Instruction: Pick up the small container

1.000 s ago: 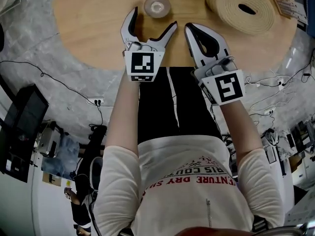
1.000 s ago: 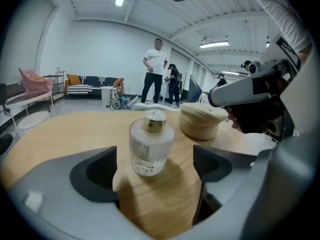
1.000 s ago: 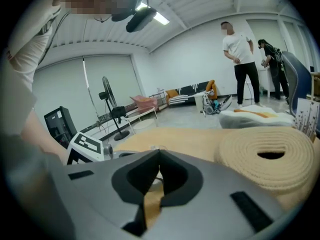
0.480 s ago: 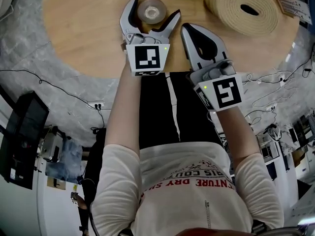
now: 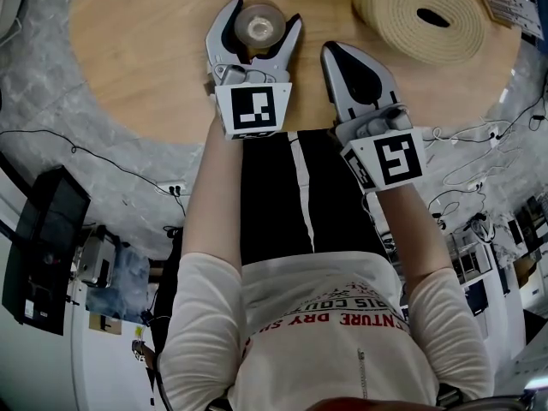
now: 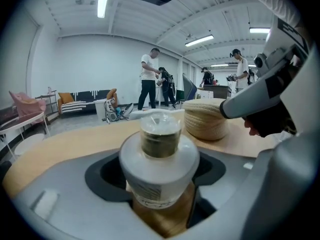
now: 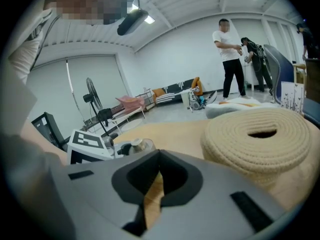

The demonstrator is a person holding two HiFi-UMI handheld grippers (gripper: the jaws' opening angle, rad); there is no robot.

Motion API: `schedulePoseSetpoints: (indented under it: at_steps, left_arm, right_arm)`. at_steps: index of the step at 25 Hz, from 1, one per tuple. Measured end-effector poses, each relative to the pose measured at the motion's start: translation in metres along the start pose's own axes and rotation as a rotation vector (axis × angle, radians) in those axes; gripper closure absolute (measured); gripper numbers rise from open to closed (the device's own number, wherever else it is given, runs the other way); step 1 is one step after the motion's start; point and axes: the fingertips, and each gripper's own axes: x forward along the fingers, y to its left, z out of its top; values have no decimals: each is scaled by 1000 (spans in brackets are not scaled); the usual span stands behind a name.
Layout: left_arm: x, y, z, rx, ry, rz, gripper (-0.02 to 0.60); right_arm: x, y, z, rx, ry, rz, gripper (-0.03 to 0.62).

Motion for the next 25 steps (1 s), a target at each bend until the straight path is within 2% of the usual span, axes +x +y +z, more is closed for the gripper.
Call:
schedulePoseSetpoints:
  at_steps: [8,11,19,25]
  left_arm:
    - [-18,5,-18,7,141,-19,239]
    - [-36,7,-8,-9,138,-19,239]
    - [-89,2,67,-27,74,9,239]
    - [-142,-3,144,-33,-14,19,239]
  right_arm:
    - [-4,12,9,-27,13,14,599]
    - [-10,17,17,-47,20,13,599]
    - [-46,46,66,-102,-14,42,599]
    - [-87,65,120,-96,-101,37,597]
